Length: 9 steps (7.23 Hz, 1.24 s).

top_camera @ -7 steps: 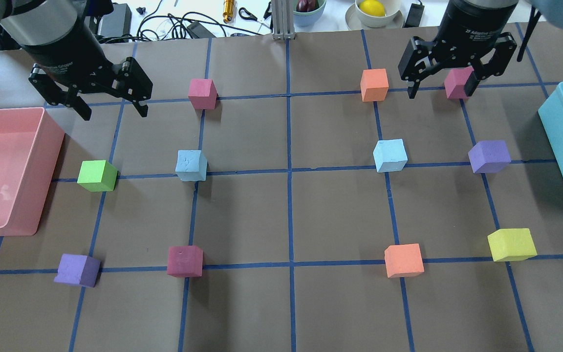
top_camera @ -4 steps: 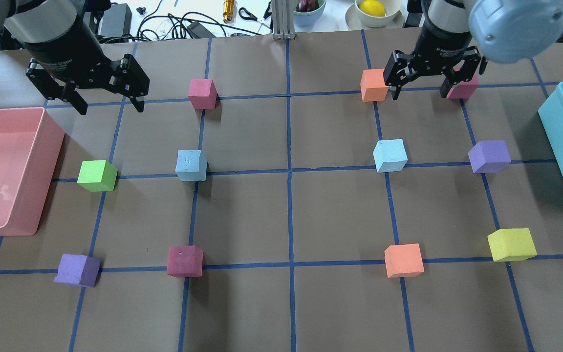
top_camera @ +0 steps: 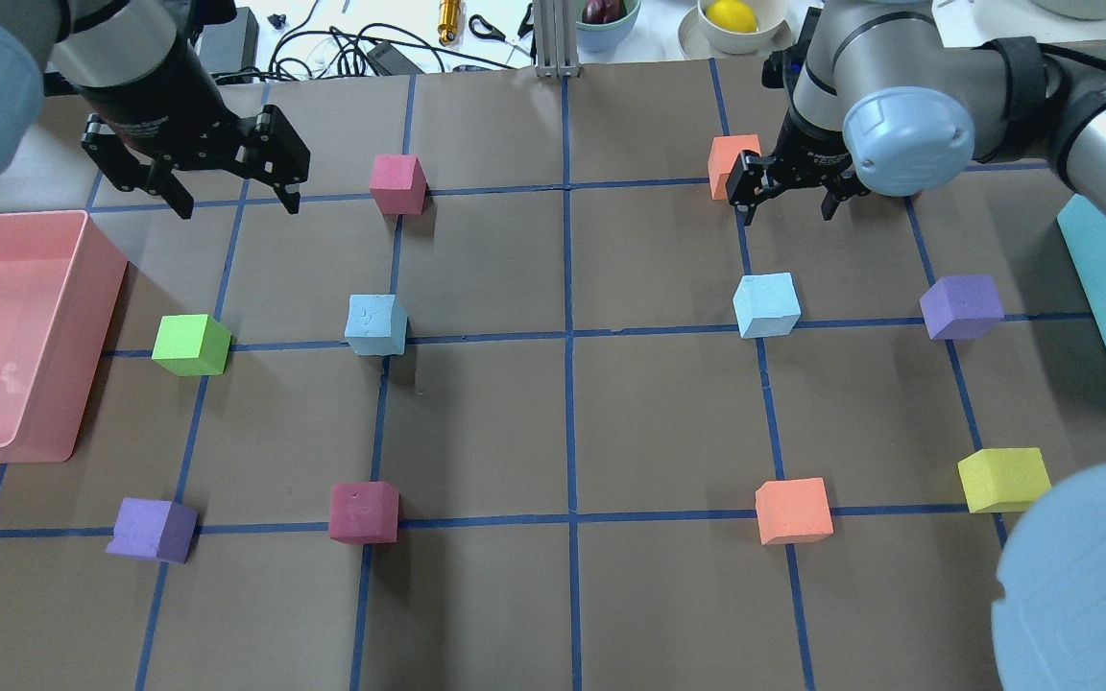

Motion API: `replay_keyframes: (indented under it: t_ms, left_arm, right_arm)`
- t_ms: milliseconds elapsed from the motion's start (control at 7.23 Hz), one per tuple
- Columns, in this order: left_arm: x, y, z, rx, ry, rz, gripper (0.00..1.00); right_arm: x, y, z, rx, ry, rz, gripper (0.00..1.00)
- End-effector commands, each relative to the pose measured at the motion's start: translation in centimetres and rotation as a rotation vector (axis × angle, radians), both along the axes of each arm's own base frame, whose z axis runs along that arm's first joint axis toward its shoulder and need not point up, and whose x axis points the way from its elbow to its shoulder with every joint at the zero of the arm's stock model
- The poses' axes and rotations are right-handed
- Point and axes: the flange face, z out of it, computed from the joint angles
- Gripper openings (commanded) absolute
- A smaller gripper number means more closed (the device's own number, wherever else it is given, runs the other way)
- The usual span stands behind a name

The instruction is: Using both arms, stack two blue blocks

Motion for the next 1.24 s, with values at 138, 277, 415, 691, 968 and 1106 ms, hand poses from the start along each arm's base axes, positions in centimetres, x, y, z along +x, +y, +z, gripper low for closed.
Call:
replay_keyframes:
  t_ms: [138,277,415,691,968,1106]
  left_arm:
    - [-0.4,-2.1,-7.7,0.016,0.003,-0.010,1.00]
    - [-0.4,-2.7,-10.4,0.008,0.005,-0.010,1.00]
    - [-0.4,-3.3,-12.5,-0.001,0.006,0.003,1.00]
    - [-0.4,-4.9,-16.5,0.015,0.008,0.000,1.00]
    - [-1.6,-5.5,-20.7,0.042,0.007,-0.021,1.00]
    - [-2.9,-5.3,-22.5,0.034,0.005,-0.035,1.00]
  right_arm:
    - [0.1,3.1,-6.6,0.136,-0.001,0.000,1.00]
    - [0.0,3.7,-7.4,0.150,0.002,0.001,1.00]
    - [0.1,4.2,-8.1,0.163,0.000,-0.002,1.00]
    - [0.2,3.6,-8.2,0.114,-0.009,-0.008,0.15]
    - [0.8,2.9,-6.2,0.076,-0.009,-0.013,0.00]
    - [3.0,2.5,-3.8,0.050,-0.006,-0.057,0.00]
